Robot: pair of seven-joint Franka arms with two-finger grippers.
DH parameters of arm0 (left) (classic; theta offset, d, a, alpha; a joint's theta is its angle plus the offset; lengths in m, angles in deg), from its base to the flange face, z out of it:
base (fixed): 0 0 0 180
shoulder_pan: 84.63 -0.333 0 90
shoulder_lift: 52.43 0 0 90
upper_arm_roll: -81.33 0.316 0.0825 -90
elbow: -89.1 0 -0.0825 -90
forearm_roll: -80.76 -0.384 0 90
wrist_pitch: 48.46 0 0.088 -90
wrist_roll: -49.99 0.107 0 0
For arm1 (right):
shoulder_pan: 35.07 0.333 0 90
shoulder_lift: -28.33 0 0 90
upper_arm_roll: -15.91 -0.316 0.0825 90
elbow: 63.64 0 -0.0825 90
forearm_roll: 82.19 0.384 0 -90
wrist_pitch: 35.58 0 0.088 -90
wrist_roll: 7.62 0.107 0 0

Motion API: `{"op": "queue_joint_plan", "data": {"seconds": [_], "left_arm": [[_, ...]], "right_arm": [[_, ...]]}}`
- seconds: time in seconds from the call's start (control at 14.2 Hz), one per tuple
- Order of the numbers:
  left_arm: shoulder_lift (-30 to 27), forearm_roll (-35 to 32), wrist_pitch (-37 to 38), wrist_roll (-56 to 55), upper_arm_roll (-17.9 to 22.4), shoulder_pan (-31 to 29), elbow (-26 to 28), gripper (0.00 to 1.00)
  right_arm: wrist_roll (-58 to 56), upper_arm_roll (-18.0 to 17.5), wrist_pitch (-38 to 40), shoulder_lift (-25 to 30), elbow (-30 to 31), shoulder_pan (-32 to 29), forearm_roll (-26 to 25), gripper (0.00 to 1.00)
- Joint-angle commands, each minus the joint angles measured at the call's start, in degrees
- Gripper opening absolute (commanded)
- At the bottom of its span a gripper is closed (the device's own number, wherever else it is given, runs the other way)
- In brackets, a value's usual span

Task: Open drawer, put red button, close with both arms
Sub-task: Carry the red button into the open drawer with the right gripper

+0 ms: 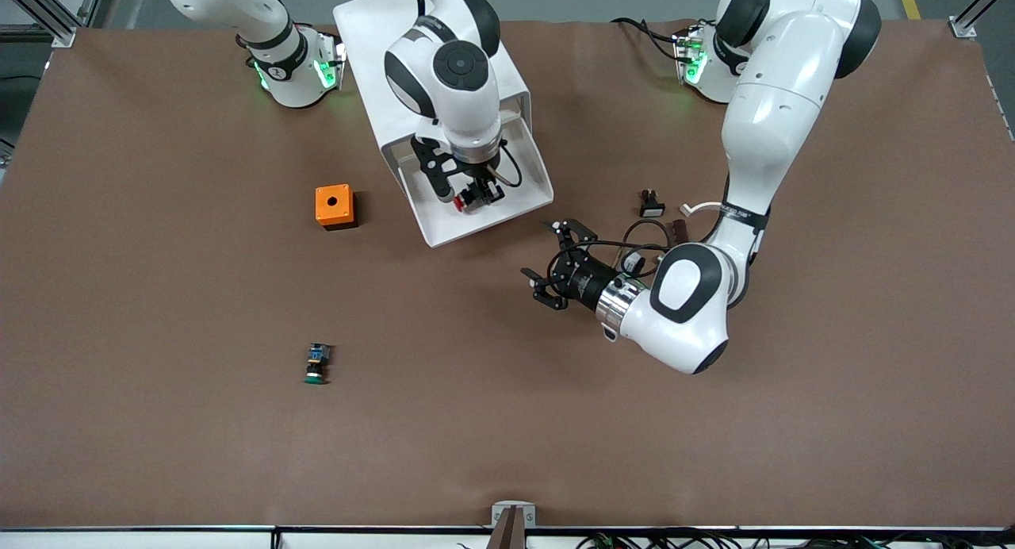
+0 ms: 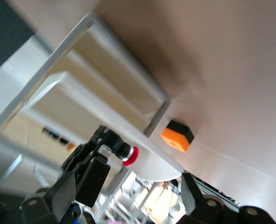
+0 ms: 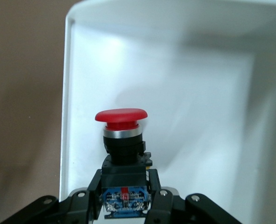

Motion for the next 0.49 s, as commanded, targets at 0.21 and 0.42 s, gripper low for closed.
{"op": "queue_joint_plan", "data": {"seconds": [0.21,0.42], "left_arm": [[-6.16,-14.66,-11.29,17.82,0.47,2.62,0.59,0.99],[-8.46,-23.54,-14.99,26.72,0.39,3.59,0.76,0.99]], "right_arm": [[5.18,0.73,0.40,-4.80,-5.95,1.46,-0.67,0.00],[6.42,0.65,0.57,-5.24,-6.40,1.55,-0.41,0.00]]}}
